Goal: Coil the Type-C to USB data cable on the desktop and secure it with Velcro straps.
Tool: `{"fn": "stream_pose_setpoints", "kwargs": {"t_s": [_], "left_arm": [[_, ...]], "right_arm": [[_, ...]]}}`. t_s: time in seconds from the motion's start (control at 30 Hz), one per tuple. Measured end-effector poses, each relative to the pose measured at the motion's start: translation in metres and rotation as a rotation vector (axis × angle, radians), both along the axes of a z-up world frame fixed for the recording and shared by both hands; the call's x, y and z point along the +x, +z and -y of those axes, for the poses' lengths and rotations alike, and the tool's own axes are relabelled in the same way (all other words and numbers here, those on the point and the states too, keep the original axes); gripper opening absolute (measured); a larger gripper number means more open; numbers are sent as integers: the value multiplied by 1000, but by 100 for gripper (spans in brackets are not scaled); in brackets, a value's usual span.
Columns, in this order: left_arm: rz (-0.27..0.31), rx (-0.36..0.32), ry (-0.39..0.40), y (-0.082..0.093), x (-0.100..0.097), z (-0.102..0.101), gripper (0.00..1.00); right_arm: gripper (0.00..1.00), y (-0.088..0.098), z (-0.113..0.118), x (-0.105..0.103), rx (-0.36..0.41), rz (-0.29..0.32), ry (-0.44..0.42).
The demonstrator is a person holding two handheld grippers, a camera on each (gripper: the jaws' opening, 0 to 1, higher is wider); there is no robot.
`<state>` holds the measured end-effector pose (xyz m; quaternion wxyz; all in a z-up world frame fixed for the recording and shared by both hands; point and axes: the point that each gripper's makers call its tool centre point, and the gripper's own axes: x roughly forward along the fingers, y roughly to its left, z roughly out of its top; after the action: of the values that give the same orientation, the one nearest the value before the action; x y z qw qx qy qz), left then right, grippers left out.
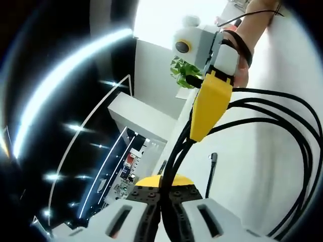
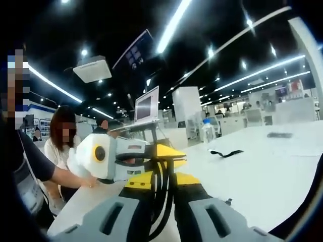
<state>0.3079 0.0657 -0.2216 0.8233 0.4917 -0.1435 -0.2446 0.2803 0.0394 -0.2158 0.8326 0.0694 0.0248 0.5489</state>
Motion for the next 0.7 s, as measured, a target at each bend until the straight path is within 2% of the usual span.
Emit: {"fn": "stream_pose_setpoints", "kwargs": {"t_s": [0.2, 0.27, 0.4, 0.53, 0.7], "left_arm": [[-2, 6, 8, -1, 1, -1, 4], [1, 2, 9, 1, 0, -2, 4], [10, -7, 15, 5, 0, -3, 4], [25, -19, 25, 11, -1, -6, 4], [40, -41, 26, 20, -3, -9, 4]], "right_arm": [[14, 22, 17, 12, 169, -73, -55], [14, 21, 25, 22, 182, -97, -104], [14, -4, 41, 46, 69, -55, -231], [15, -28, 46, 59, 1, -104, -291], [15, -47, 46, 66, -31, -144, -314]]}}
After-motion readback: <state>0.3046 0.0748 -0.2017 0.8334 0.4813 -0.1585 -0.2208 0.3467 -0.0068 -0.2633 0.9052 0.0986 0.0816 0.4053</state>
